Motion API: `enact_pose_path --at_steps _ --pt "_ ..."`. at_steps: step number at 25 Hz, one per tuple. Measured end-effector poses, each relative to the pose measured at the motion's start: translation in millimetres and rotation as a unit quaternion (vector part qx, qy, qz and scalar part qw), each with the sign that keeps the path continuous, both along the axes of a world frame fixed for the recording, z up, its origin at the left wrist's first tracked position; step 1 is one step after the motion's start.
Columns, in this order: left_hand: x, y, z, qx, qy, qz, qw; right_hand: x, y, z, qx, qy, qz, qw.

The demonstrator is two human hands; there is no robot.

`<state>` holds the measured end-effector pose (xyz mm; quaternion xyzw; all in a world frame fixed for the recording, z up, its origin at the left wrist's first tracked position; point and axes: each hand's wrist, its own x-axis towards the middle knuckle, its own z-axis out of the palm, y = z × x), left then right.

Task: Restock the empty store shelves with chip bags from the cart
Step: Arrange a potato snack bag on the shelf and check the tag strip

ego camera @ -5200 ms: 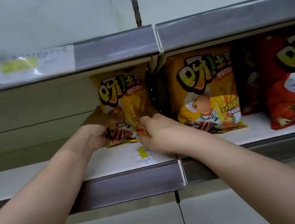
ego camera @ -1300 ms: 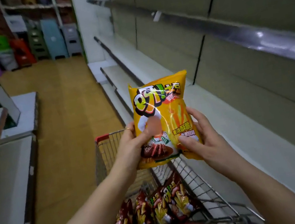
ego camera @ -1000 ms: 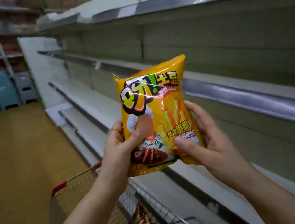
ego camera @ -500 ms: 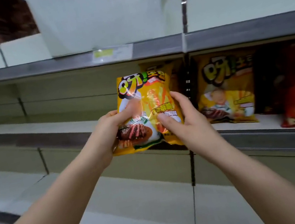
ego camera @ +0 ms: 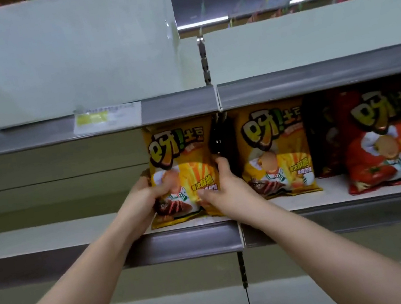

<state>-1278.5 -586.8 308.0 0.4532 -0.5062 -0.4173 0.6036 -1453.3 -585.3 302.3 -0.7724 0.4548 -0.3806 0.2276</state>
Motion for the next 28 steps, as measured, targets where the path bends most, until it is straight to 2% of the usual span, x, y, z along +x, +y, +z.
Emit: enact_pose_path --at_steps 2,6,8,11,14,17,19,22,28 --pt "4 -10 -8 0.017 -0.002 -0.003 1.000 4 -4 -4 -0.008 0.035 -0.018 0.999" --pt "10 -16 -11 0.030 -0.088 0.013 0.996 11 -5 -6 -0.026 0.085 -0.050 0.995" --pt "10 -15 -12 0.035 -0.103 0.037 0.993 13 -2 -5 -0.024 0.102 -0.066 0.992" --pt "-1 -1 -11 0.011 -0.141 0.126 0.982 13 7 -2 -0.042 0.118 -0.089 0.988" --pt "-8 21 -13 -0.050 -0.189 0.225 0.954 14 22 -5 -0.129 0.100 -0.096 0.982" --pt "-7 57 -27 -0.085 -0.190 0.271 0.940 31 41 -17 -0.260 0.002 -0.025 0.965" --pt "-5 90 -41 -0.095 -0.178 0.309 0.930 52 56 -33 -0.286 -0.075 0.046 0.954" --pt "7 144 -74 -0.093 -0.168 0.355 0.915 93 84 -66 -0.273 -0.127 0.151 0.941" --pt "66 240 -121 0.017 -0.158 0.468 0.869 184 149 -116 -0.185 -0.137 0.319 0.919"
